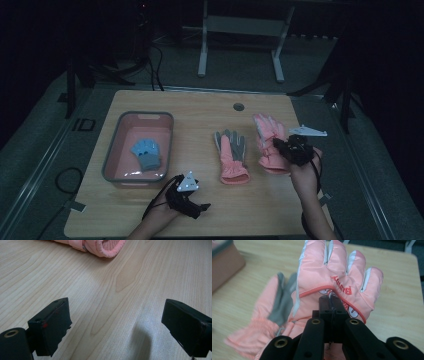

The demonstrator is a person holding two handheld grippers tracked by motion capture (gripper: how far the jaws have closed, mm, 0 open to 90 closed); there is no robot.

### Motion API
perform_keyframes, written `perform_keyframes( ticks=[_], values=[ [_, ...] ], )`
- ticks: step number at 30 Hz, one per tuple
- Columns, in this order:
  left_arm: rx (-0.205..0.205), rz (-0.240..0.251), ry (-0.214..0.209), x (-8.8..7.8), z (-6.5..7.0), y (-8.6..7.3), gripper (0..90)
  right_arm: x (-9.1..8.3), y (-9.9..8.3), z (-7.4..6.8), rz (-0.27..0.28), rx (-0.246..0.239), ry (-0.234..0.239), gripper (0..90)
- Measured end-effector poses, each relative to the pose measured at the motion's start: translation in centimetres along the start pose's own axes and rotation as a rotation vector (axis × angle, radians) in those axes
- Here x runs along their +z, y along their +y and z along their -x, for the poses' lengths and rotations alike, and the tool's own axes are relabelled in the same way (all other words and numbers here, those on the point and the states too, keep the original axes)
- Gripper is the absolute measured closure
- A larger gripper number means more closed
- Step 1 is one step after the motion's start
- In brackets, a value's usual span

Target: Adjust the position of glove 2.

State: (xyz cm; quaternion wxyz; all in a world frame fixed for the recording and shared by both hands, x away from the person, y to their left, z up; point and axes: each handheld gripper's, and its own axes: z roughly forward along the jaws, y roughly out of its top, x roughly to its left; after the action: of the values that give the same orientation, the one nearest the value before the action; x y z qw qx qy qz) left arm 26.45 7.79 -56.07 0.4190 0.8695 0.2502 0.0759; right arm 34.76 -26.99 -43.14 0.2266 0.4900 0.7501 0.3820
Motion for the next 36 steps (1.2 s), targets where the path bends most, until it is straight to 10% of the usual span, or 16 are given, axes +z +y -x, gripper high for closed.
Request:
perform_keyframes(
  ticks=[9, 19, 30, 36],
  values=[
    [0.003, 0.001, -0.002, 0.0, 0.0, 0.0, 8.7, -0.2, 2.9, -4.0, 0.038, -0.038, 0.028, 89.5],
    [0.008, -0.001, -0.004, 0.0, 0.1, 0.0, 8.7, 3.2, 2.2, -7.8, -0.022, -0.03, 0.055, 89.5],
    [0.008, 0.0, -0.006, 0.0, 0.1, 0.0, 8.7, 6.9, -0.1, -9.7, -0.114, -0.01, 0.035, 87.8],
    [0.007, 0.001, -0.005, 0.0, 0.1, 0.0, 8.7, 8.4, -1.1, -9.8, -0.151, -0.015, 0.064, 71.8]
  ],
)
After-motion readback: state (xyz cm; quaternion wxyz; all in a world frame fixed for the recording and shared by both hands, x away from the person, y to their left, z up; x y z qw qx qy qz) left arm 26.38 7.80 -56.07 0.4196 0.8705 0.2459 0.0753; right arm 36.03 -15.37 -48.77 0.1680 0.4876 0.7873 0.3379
